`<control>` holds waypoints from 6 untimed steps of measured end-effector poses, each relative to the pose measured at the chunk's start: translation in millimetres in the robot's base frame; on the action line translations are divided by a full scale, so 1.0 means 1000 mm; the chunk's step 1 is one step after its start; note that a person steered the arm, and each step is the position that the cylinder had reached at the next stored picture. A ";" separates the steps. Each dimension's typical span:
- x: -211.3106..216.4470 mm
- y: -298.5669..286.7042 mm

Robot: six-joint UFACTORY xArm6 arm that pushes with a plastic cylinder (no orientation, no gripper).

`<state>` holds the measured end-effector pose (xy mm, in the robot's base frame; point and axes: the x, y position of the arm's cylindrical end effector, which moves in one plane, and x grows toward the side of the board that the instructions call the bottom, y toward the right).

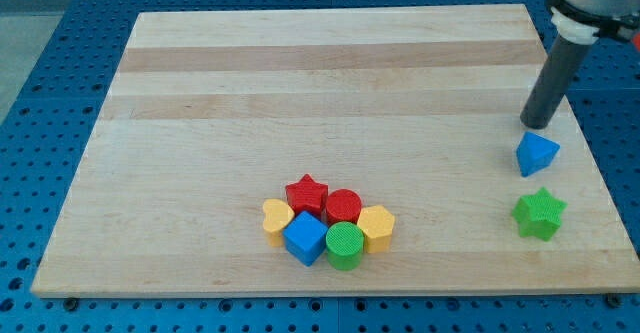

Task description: Move blue triangle closer to the green star

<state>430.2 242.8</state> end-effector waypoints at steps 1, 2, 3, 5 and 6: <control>0.026 0.000; 0.054 0.000; 0.082 -0.001; 0.102 0.005; 0.032 0.024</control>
